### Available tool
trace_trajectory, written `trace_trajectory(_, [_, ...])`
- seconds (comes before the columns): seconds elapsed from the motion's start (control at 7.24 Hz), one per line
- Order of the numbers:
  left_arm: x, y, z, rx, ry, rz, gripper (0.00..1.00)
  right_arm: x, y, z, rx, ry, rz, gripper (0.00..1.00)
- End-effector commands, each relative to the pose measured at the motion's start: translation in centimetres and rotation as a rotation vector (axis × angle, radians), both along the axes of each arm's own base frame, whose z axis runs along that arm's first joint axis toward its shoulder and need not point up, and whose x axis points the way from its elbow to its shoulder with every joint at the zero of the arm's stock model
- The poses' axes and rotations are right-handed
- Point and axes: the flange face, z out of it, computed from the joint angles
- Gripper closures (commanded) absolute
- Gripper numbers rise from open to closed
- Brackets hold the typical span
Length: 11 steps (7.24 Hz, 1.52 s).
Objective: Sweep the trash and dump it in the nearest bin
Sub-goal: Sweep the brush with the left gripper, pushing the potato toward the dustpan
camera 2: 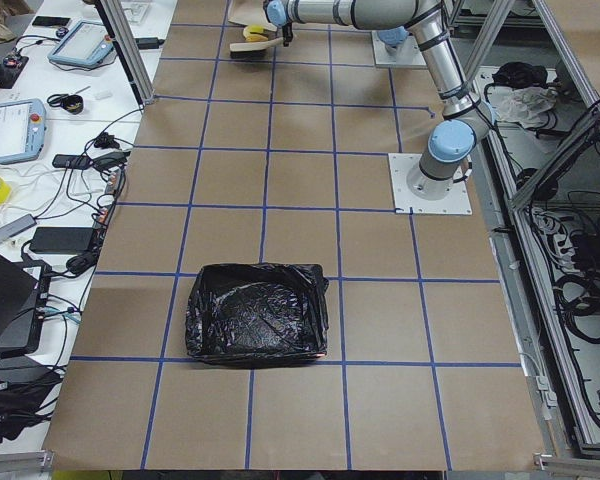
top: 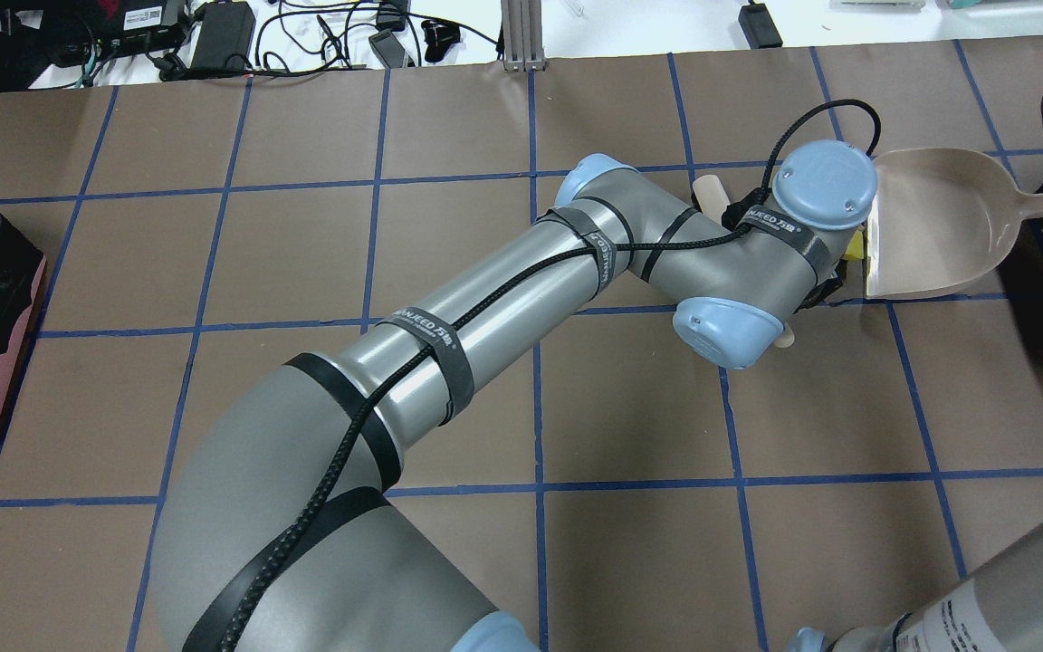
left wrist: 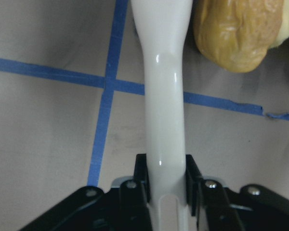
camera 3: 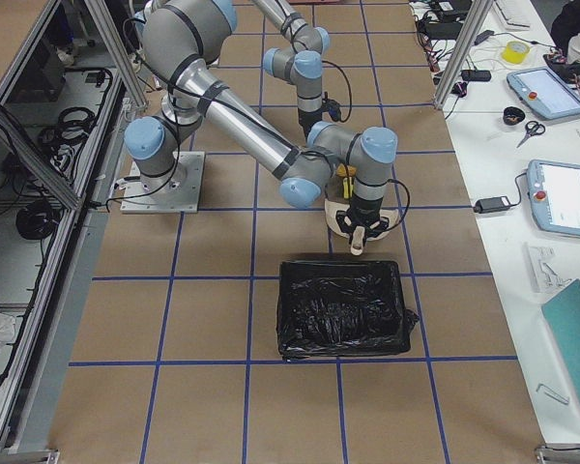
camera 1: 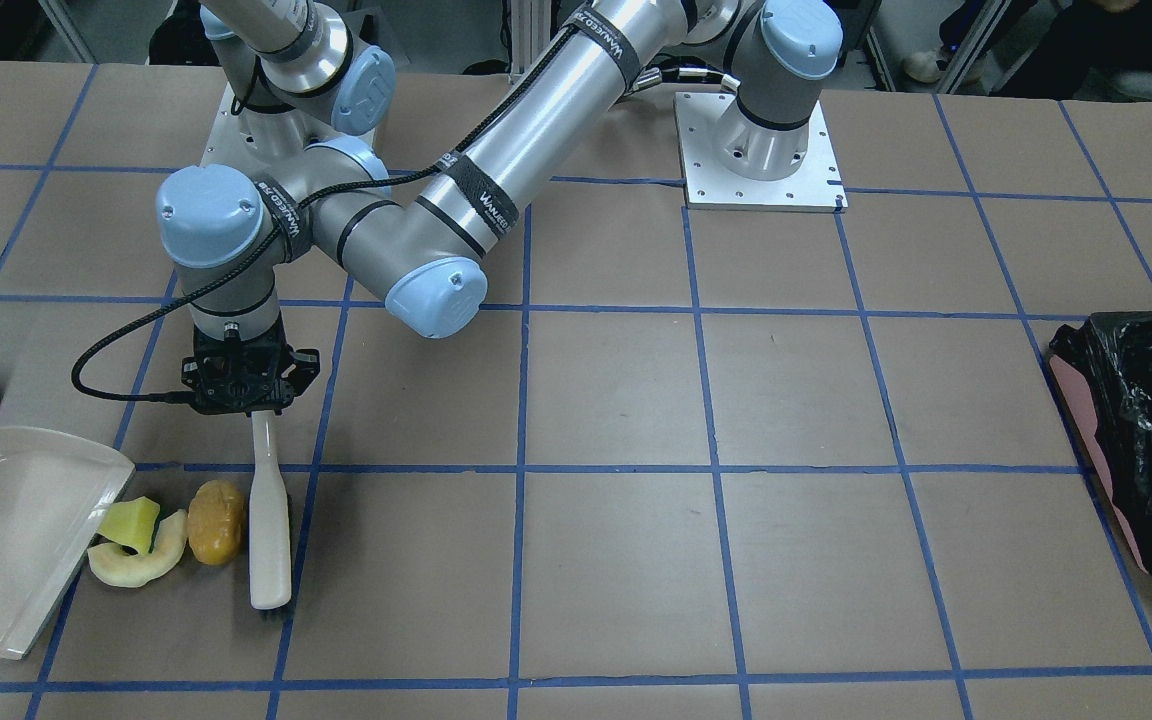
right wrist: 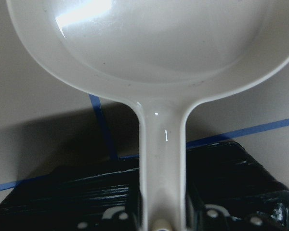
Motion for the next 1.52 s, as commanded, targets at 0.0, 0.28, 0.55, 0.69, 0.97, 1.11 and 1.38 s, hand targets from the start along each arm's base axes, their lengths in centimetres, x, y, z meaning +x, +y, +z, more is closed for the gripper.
trace_trajectory(0.0, [-1.3, -0.4, 0.0, -0.003, 0.024, 0.017, 1.00, 0.1, 0.1, -0.1, 0.005, -0.005, 0.009, 1.00])
trace_trajectory(0.28, [-3.6, -0.4, 0.2, -0.014, 0.056, 0.018, 1.00, 0.4, 0.3, -0.9, 0.020, -0.028, 0.013, 1.00])
trace_trajectory(0.55, [-6.1, -0.5, 0.5, -0.028, 0.100, 0.035, 1.00, 0.4, 0.4, -1.1, 0.026, -0.031, 0.013, 1.00])
trace_trajectory(0.69, [-6.9, -0.7, 0.3, -0.013, 0.138, 0.043, 1.00, 0.4, 0.4, -1.3, 0.028, -0.033, 0.013, 1.00])
trace_trajectory(0.97, [-8.5, -0.1, -0.2, -0.016, 0.182, 0.047, 1.00, 0.5, 0.5, -1.4, 0.030, -0.038, 0.006, 1.00])
trace_trajectory(1.11, [-9.2, 0.1, 0.6, -0.014, 0.214, 0.053, 1.00, 0.6, 0.6, -2.3, 0.040, -0.049, 0.000, 1.00])
trace_trajectory(1.38, [-10.5, 1.2, 0.8, 0.002, 0.248, 0.068, 1.00, 0.6, 0.5, -2.7, 0.038, -0.055, 0.001, 1.00])
